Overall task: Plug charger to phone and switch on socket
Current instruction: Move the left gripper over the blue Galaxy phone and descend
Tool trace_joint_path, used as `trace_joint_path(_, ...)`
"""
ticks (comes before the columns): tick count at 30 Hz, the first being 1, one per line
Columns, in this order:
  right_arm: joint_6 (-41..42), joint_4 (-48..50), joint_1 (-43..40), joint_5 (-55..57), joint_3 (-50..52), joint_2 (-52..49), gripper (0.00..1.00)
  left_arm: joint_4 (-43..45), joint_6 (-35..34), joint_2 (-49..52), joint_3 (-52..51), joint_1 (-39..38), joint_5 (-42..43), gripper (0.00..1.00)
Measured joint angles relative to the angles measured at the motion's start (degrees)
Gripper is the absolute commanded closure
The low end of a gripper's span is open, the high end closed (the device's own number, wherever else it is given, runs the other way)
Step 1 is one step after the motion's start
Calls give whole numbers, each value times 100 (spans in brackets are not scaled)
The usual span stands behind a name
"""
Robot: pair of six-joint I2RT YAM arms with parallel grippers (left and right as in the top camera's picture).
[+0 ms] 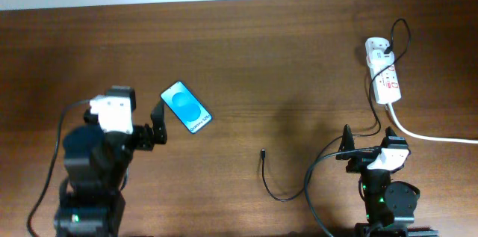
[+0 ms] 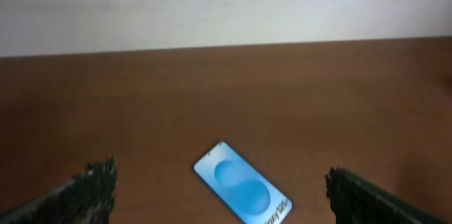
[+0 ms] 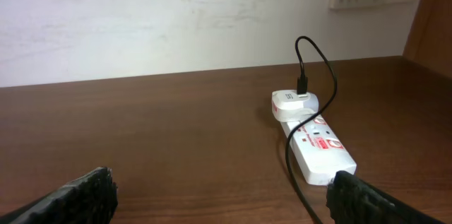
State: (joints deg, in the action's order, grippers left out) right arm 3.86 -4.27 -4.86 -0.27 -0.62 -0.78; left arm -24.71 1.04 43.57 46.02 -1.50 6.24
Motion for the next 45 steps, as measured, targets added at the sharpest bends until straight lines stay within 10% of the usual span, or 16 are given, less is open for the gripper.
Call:
trace_joint_path(8, -4, -2, 0, 0, 0, -2, 2, -1390, 0, 1390, 1840, -205, 391, 1)
trace_joint_path(45, -2, -2, 0, 0, 0, -2, 2, -1858, -1609, 4387, 2118, -767, -72, 1)
